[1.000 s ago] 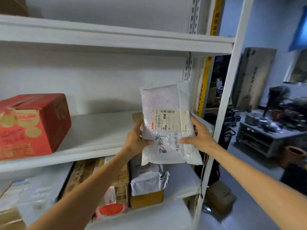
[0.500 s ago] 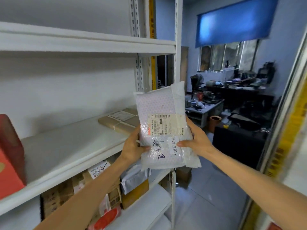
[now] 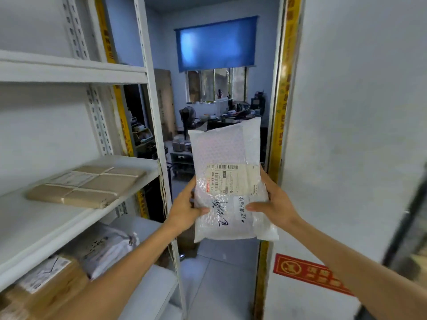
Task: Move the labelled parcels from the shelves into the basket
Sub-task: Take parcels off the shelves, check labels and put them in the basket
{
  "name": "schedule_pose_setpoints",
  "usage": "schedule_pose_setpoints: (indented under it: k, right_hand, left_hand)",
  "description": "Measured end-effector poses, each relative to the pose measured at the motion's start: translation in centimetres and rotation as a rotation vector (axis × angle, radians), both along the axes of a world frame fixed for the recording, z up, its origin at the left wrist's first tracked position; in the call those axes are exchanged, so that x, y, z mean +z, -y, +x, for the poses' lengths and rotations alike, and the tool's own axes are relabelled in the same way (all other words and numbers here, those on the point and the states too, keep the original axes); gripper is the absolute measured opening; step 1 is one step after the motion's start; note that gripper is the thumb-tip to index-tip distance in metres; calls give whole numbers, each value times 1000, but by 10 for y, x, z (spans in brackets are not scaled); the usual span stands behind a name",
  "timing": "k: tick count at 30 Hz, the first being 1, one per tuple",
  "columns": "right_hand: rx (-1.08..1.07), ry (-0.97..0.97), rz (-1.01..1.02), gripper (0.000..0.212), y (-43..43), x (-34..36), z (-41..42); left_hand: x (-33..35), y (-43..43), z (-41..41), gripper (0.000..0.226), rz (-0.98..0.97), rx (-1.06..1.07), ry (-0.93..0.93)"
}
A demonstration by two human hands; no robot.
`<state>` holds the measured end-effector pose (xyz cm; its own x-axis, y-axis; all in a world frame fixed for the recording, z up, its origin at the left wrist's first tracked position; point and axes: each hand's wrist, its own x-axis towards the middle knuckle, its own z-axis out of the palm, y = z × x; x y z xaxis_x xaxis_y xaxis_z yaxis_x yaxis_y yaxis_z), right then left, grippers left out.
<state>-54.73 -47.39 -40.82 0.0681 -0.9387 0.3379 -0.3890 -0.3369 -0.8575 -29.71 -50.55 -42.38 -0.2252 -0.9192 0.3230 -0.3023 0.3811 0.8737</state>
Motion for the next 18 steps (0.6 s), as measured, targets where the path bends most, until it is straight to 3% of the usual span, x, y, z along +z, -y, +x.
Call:
schedule_pose_setpoints:
  k: [7, 18]
  right_hand:
    - [-261, 59, 64, 109, -63, -11, -82]
    - [-826, 47, 41, 114, -211, -32, -217]
  left_hand:
    - [-11, -7, -94, 97, 7, -218, 12]
    - [-8, -51, -309, 98, -22, -740, 141]
